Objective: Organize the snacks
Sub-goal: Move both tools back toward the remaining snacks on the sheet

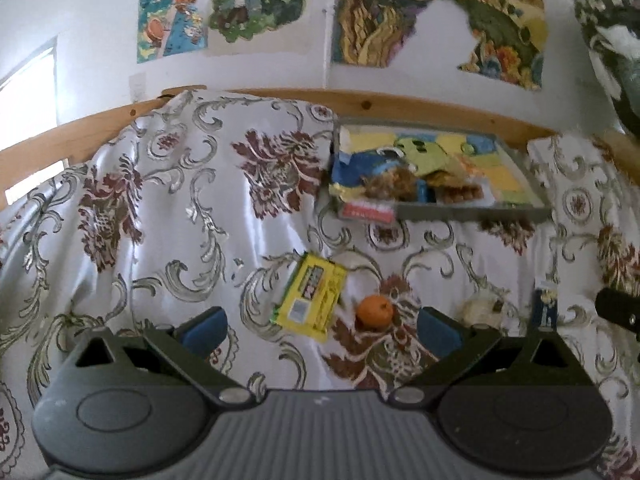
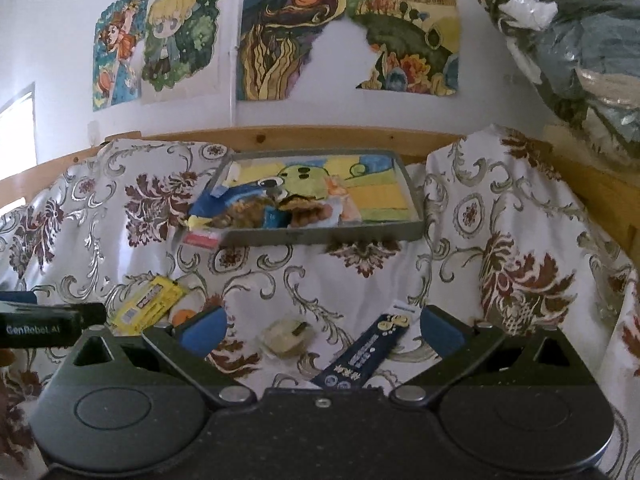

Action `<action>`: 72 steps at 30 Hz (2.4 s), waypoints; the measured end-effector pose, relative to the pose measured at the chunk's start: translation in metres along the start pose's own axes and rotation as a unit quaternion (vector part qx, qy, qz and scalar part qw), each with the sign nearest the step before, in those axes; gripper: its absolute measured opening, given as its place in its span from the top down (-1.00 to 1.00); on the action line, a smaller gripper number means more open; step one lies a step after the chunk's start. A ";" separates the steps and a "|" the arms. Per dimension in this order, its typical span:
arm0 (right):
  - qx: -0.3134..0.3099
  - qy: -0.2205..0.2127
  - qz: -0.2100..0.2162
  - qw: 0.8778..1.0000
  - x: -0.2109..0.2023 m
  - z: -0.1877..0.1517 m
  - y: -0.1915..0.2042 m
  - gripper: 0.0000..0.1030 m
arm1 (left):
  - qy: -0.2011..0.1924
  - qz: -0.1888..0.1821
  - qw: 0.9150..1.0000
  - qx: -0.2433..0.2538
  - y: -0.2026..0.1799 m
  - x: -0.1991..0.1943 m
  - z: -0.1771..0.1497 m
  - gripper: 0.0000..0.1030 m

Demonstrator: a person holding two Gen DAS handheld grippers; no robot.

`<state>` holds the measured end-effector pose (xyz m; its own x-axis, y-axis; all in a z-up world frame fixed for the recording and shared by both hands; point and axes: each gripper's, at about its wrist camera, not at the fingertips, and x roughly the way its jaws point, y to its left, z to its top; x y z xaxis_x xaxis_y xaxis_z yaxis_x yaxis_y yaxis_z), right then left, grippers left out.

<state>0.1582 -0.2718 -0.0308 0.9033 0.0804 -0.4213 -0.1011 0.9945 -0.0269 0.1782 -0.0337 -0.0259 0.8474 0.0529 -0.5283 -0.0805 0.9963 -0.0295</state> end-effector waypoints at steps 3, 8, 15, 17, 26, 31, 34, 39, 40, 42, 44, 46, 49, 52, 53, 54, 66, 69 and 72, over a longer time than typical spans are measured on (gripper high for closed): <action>0.005 0.012 0.004 1.000 0.004 -0.006 -0.001 -0.99 | 0.010 -0.002 1.000 0.001 -0.003 0.003 -0.004 -0.99; 0.007 0.041 0.014 0.999 0.009 -0.019 0.000 -0.99 | 0.022 0.000 1.000 0.010 -0.006 0.008 -0.011 -0.99; -0.008 0.045 0.012 0.999 0.006 -0.024 0.004 -0.99 | 0.033 0.001 0.999 0.022 -0.009 0.011 -0.022 -0.99; -0.006 0.051 0.009 0.999 0.007 -0.025 0.003 -0.99 | 0.037 -0.003 0.999 0.020 -0.009 0.012 -0.023 -0.99; 0.000 0.079 0.003 0.997 0.012 -0.031 -0.002 -0.99 | 0.042 -0.011 0.999 0.032 -0.014 0.014 -0.031 -0.99; -0.001 0.078 0.002 0.997 0.013 -0.030 -0.002 -0.99 | 0.041 -0.019 0.998 0.031 -0.017 0.012 -0.031 -0.99; -0.001 0.078 -0.002 0.997 0.014 -0.030 -0.003 -0.99 | 0.040 -0.025 0.998 0.036 -0.022 0.012 -0.031 -0.99; 0.003 0.078 -0.003 0.997 0.014 -0.029 -0.004 -0.99 | 0.036 -0.030 0.998 0.035 -0.028 0.014 -0.030 -0.99; 0.003 0.078 -0.005 0.997 0.014 -0.029 -0.004 -0.99 | 0.033 -0.028 0.999 0.032 -0.028 0.015 -0.030 -0.99; 0.003 0.077 -0.006 0.997 0.014 -0.029 -0.005 -0.99 | 0.032 -0.026 0.999 0.028 -0.028 0.015 -0.029 -0.99; 0.007 0.074 -0.006 0.997 0.014 -0.029 -0.006 -0.99 | 0.031 -0.022 0.999 0.024 -0.026 0.015 -0.028 -0.99; 0.011 0.074 -0.007 0.997 0.014 -0.028 -0.007 -0.99 | 0.029 -0.021 0.999 0.020 -0.026 0.016 -0.027 -0.99; 0.015 0.074 -0.006 0.997 0.015 -0.028 -0.009 -0.99 | 0.029 -0.020 0.999 0.016 -0.027 0.017 -0.023 -0.99; 0.017 0.075 -0.008 0.997 0.016 -0.027 -0.009 -0.99 | 0.027 -0.021 0.999 0.018 -0.028 0.018 -0.021 -0.99; 0.019 0.075 -0.008 0.997 0.016 -0.027 -0.010 -0.99 | 0.027 -0.021 0.999 0.019 -0.029 0.019 -0.020 -0.99; 0.021 0.076 -0.008 0.997 0.017 -0.026 -0.011 -0.99 | 0.027 -0.021 0.999 0.020 -0.030 0.020 -0.020 -0.99; 0.034 0.082 -0.005 0.996 0.033 -0.021 -0.021 -0.99 | 0.043 -0.021 0.999 0.013 -0.033 0.038 -0.019 -0.99; 0.033 0.075 -0.005 0.997 0.039 -0.016 -0.025 -0.99 | 0.042 -0.023 0.999 0.013 -0.035 0.042 -0.017 -0.99; 0.035 0.075 -0.006 0.997 0.052 -0.011 -0.029 -0.99 | 0.039 -0.028 0.999 0.014 -0.039 0.048 -0.013 -0.99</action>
<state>0.2035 -0.2968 -0.0619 0.8312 0.0622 -0.5524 -0.0558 0.9980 0.0284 0.2149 -0.0710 -0.0607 0.8067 -0.0066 -0.5910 -0.0196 0.9991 -0.0380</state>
